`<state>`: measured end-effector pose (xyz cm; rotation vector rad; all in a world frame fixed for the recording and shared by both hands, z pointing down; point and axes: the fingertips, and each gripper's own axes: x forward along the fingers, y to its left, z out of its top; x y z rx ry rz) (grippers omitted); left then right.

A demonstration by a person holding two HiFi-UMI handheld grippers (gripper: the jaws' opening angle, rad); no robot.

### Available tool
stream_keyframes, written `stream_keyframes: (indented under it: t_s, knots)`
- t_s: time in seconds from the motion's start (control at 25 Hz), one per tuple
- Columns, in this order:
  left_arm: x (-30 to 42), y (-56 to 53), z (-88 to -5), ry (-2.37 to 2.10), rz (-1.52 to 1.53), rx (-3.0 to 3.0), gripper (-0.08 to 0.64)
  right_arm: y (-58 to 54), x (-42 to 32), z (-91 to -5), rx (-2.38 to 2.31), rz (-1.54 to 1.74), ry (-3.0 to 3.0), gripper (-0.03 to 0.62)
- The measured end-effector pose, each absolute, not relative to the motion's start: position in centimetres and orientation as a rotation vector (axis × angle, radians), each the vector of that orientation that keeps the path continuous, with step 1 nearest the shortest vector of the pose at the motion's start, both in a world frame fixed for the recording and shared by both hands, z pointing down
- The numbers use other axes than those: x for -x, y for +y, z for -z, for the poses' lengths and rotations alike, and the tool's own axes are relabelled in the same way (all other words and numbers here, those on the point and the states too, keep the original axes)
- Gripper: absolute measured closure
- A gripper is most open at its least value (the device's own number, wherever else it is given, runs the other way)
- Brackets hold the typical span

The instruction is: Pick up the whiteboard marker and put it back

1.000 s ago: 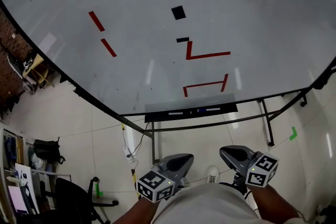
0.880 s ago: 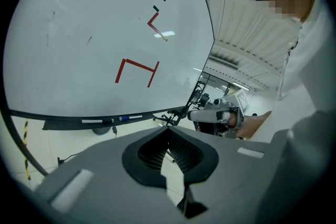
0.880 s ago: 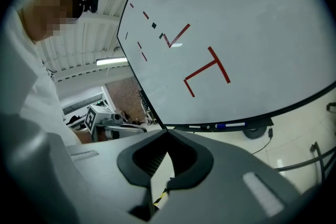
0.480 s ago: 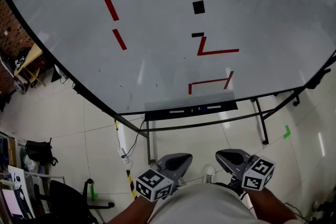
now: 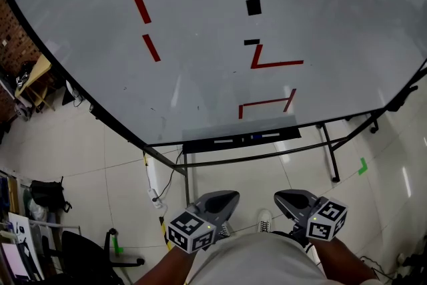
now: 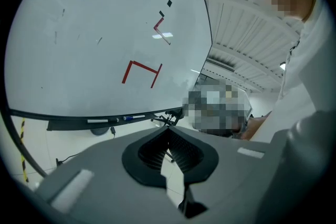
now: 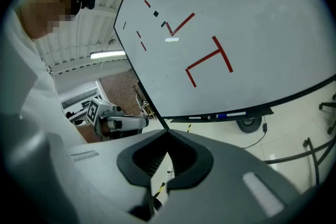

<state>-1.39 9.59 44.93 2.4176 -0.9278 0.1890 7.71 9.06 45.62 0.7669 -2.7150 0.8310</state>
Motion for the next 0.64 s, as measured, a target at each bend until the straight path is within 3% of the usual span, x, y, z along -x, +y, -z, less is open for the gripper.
stream_keyframes:
  t_s: [0.64]
  knots:
    - [0.2,9.6,-45.5,-0.89,-0.21,-2.42,0.543,8.9,-7.5,-45.7,-0.752,-0.818,-2.716,0.592]
